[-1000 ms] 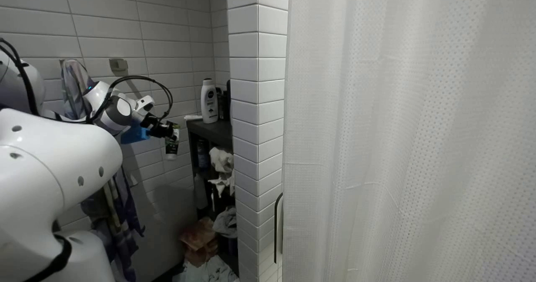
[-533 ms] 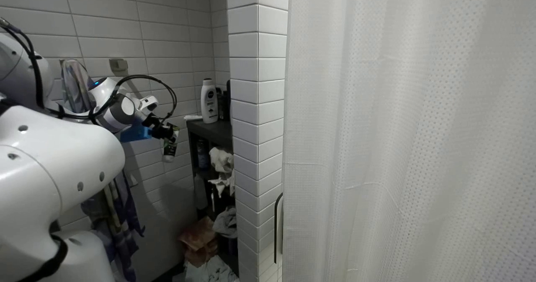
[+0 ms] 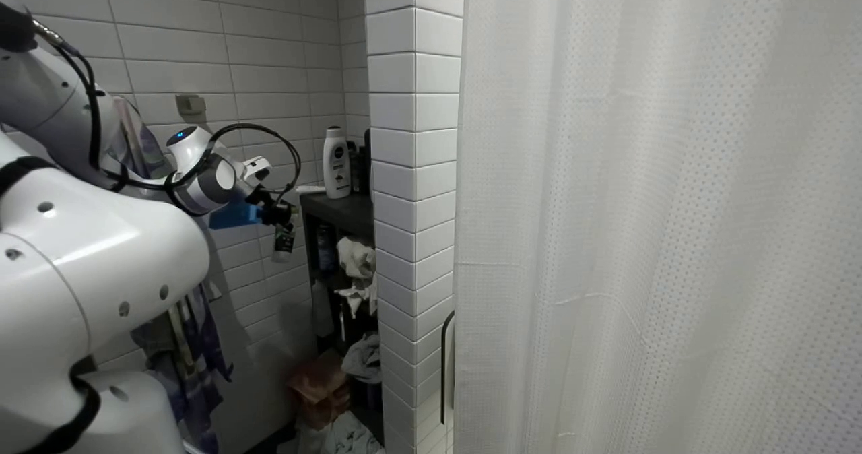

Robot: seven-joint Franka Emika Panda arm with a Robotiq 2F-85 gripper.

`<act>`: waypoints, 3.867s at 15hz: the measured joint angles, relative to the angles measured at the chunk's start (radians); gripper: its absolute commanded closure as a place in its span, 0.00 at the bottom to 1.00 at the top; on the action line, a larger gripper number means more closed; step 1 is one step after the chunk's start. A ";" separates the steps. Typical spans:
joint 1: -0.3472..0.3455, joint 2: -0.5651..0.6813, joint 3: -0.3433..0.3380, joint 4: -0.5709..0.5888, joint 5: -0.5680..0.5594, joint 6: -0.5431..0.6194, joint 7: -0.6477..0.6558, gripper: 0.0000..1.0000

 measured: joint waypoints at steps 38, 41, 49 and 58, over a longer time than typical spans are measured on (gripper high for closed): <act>-0.316 0.033 0.275 0.156 0.001 -0.188 -0.248 0.97; -0.323 0.012 0.258 0.191 0.001 -0.191 -0.239 0.97; -0.372 -0.069 0.239 0.313 0.001 -0.219 -0.210 0.97; -0.402 -0.074 0.293 0.396 0.079 -0.379 -0.214 0.97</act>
